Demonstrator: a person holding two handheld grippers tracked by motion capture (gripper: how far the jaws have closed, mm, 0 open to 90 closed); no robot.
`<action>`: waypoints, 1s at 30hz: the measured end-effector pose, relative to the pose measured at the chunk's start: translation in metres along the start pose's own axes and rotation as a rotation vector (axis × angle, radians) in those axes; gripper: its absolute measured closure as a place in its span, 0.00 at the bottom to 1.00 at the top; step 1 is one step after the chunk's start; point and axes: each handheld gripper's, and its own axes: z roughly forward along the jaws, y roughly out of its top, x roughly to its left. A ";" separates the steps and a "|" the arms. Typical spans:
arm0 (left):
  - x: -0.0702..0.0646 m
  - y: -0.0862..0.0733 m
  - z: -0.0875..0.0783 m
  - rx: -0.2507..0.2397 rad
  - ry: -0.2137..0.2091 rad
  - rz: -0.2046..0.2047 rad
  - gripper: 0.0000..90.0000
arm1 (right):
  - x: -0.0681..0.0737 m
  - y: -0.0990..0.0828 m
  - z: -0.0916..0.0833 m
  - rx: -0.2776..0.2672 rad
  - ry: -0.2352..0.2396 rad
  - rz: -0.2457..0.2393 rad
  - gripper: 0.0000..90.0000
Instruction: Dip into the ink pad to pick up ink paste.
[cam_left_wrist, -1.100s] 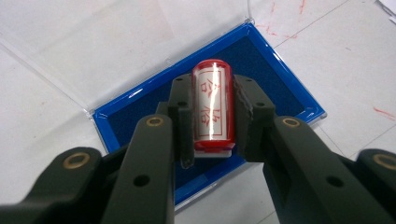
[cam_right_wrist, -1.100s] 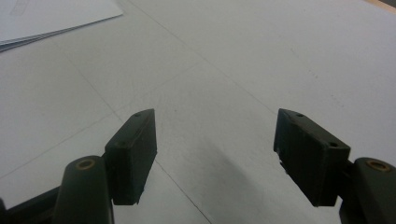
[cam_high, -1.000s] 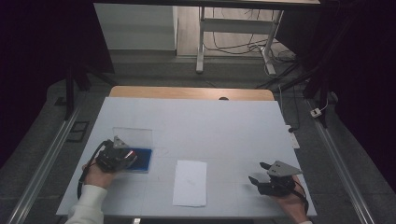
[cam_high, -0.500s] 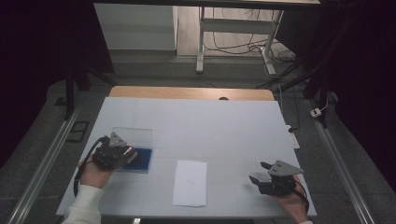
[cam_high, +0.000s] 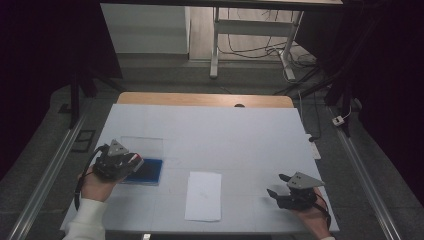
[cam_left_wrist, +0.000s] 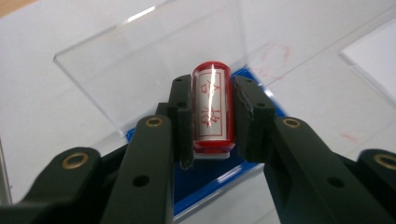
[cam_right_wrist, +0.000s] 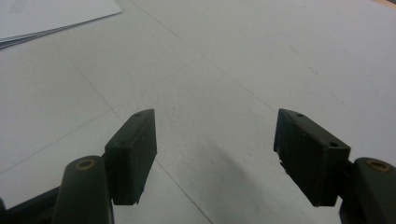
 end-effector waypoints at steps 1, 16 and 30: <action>0.002 -0.001 0.002 0.002 -0.002 -0.006 0.78 | 0.000 0.000 0.000 0.002 0.001 0.002 0.33; 0.008 -0.012 0.020 0.024 -0.024 -0.027 0.78 | 0.000 -0.001 0.001 0.008 0.001 0.000 0.33; 0.006 -0.013 0.028 0.051 -0.023 -0.007 0.78 | 0.000 0.000 0.002 0.011 0.002 -0.003 0.33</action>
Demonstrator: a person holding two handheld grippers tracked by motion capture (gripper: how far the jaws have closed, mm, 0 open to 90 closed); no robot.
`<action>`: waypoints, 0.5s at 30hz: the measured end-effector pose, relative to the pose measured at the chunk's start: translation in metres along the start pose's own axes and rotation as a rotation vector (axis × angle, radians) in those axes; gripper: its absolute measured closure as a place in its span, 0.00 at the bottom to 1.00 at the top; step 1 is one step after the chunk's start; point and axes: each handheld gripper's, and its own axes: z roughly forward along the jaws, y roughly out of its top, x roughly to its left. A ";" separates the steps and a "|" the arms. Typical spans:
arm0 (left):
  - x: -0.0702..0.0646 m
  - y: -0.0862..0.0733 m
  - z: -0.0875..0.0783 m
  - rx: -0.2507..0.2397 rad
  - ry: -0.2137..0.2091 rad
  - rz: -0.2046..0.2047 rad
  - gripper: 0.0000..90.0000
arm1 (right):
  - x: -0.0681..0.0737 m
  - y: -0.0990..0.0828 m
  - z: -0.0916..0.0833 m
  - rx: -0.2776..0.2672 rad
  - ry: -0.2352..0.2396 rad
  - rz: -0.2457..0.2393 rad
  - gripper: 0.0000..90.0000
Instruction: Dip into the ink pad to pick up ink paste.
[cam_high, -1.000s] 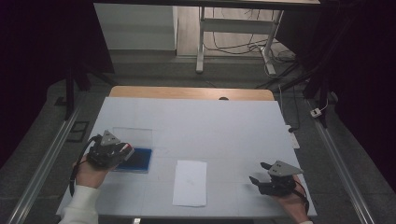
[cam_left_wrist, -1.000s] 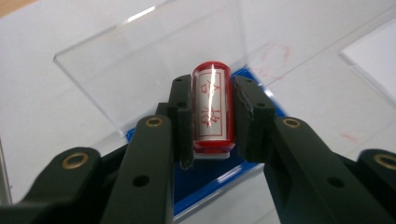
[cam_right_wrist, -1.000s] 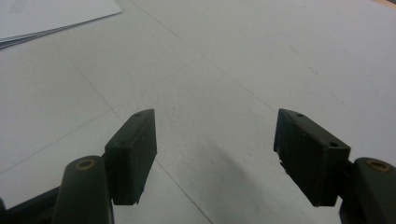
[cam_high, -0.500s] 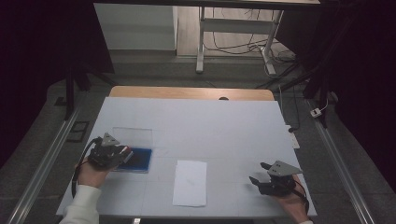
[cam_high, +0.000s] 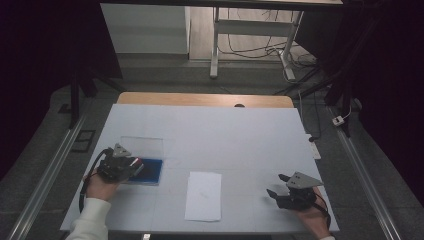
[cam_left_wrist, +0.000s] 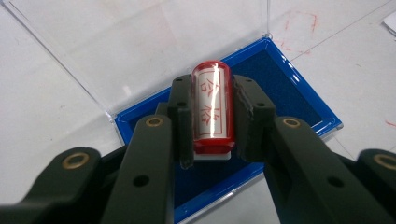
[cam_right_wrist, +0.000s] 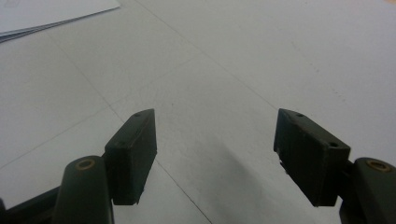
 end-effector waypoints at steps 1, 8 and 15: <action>0.000 0.000 0.000 0.001 0.001 -0.002 0.78 | 0.000 0.000 0.000 0.000 0.000 0.000 0.33; -0.003 0.005 0.005 0.057 0.020 0.009 0.78 | 0.002 0.003 0.001 -0.005 0.003 -0.002 0.33; -0.005 0.005 0.006 0.066 0.031 0.021 0.78 | 0.004 0.004 0.000 -0.004 0.004 -0.011 0.33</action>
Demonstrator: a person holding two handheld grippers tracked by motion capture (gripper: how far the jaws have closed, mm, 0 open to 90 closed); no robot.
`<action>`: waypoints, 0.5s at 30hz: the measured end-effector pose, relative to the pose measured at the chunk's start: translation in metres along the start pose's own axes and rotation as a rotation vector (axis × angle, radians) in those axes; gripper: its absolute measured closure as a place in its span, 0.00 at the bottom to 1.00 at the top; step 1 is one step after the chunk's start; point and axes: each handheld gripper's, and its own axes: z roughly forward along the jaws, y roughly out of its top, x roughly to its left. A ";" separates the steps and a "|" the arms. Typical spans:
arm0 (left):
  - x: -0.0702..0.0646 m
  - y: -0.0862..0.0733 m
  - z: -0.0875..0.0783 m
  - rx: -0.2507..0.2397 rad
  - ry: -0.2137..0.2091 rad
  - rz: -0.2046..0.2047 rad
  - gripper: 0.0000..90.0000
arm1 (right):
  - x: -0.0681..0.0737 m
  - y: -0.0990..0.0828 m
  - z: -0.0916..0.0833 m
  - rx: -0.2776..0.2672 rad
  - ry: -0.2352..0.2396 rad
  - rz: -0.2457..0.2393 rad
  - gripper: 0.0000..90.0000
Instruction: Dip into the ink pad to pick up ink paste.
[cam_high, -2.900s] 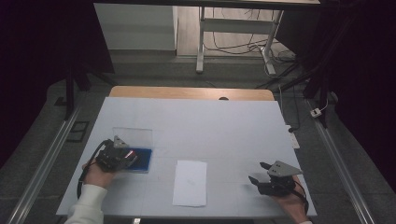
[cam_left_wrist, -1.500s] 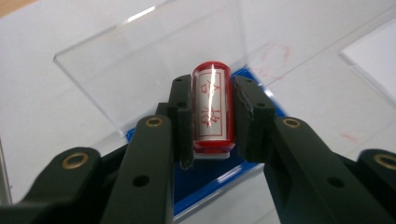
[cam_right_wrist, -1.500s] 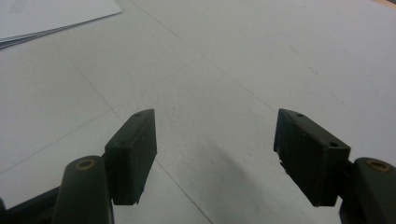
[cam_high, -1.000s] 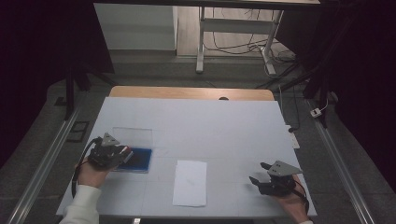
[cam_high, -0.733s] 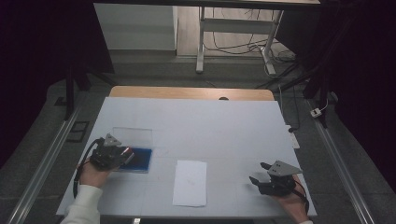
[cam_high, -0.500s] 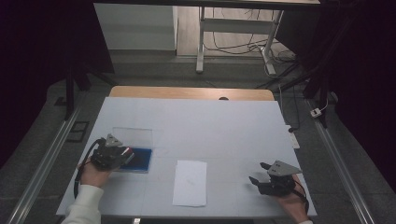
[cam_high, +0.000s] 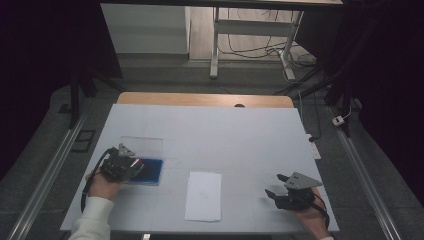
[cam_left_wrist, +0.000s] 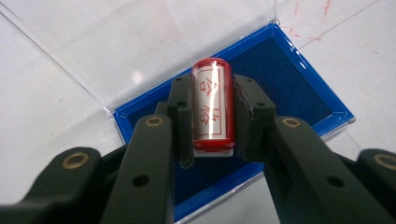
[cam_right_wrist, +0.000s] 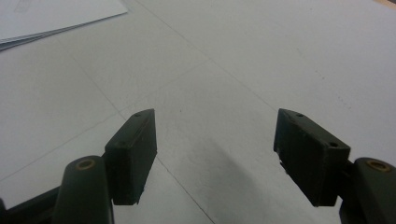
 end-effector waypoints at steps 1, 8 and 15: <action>0.000 0.000 0.000 -0.002 0.003 0.002 0.78 | 0.000 0.000 0.000 -0.004 0.000 0.002 0.33; 0.000 -0.002 0.001 -0.011 -0.002 -0.001 0.78 | 0.000 -0.001 0.001 0.005 0.001 0.004 0.33; -0.001 -0.002 0.001 -0.010 0.008 0.005 0.78 | 0.000 -0.001 0.000 -0.002 -0.001 0.006 0.33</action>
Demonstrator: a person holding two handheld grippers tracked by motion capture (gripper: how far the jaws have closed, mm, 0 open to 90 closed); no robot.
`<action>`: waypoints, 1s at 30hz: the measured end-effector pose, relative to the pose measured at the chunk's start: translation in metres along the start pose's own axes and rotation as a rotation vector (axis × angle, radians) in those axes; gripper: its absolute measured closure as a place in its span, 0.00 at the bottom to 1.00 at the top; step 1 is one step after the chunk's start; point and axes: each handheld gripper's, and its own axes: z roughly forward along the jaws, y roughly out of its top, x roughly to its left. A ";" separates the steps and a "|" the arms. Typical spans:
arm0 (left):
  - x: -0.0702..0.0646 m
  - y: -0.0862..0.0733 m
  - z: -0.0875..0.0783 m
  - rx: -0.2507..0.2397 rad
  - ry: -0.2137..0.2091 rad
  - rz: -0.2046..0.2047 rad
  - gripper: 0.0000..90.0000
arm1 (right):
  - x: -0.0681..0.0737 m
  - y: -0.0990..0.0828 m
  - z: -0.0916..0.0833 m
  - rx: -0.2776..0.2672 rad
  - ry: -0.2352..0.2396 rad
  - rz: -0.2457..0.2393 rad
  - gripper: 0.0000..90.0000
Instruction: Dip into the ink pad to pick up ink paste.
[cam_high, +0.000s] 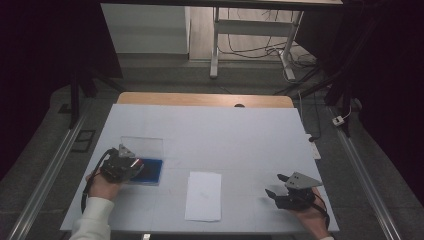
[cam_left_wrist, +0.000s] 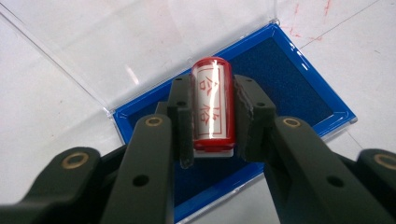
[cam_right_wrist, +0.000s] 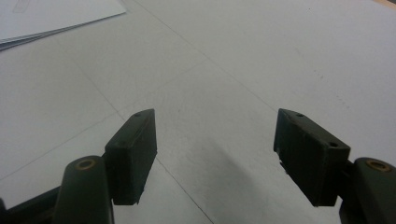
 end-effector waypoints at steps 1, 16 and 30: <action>0.000 0.000 0.000 -0.001 0.000 0.000 0.78 | 0.000 0.000 0.001 0.002 -0.002 0.001 0.33; -0.004 0.000 0.000 -0.005 0.021 0.019 0.78 | -0.001 0.000 0.001 0.003 -0.001 -0.002 0.33; 0.004 -0.001 -0.009 -0.068 -0.040 -0.027 0.78 | -0.002 0.000 -0.001 0.001 -0.004 -0.002 0.33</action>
